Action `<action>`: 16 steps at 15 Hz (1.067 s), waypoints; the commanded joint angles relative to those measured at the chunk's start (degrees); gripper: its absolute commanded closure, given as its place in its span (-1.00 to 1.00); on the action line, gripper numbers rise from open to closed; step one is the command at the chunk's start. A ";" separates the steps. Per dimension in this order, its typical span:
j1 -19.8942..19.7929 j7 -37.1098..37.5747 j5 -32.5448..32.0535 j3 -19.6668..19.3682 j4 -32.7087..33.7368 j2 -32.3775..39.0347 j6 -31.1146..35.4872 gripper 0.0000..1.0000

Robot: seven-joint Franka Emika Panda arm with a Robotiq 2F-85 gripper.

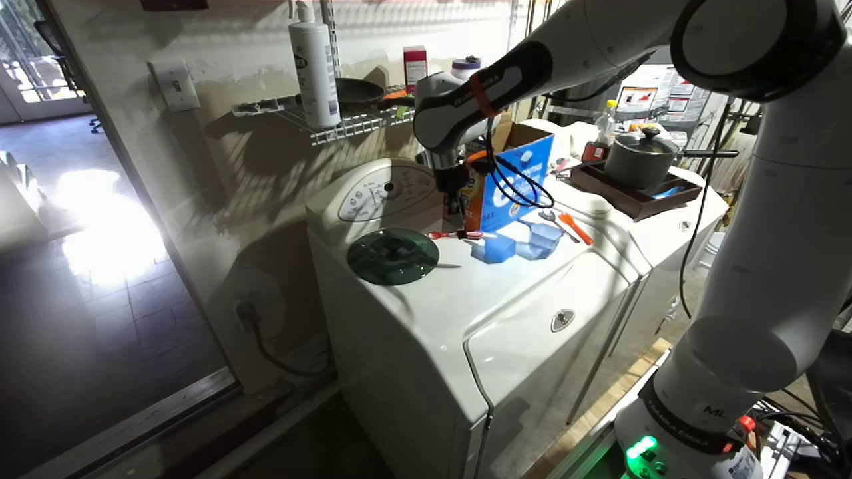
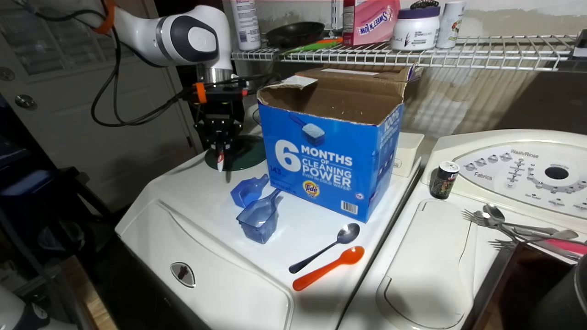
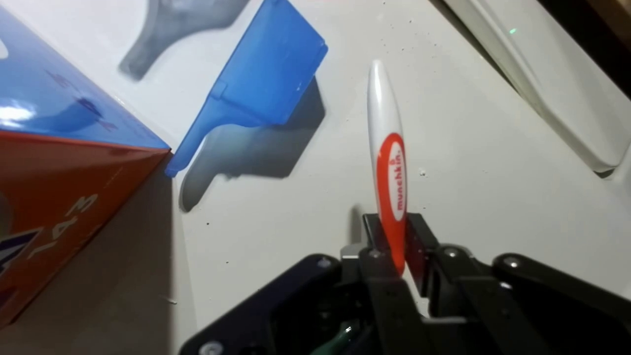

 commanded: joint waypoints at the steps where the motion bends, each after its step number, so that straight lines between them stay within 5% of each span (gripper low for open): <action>1: -0.33 0.06 -0.06 0.37 0.09 0.03 -0.11 0.68; 2: -0.33 0.06 -0.06 0.37 0.10 0.04 -0.11 0.68; 3: -0.37 0.17 0.36 0.39 0.11 0.10 -0.12 0.18; 4: -0.21 1.15 0.86 0.56 0.30 0.12 -0.30 0.17; 12: 0.85 11.13 1.91 1.20 0.47 -0.42 -5.45 -0.90; 16: 1.72 16.12 -1.30 1.22 0.49 -2.15 -8.65 -1.00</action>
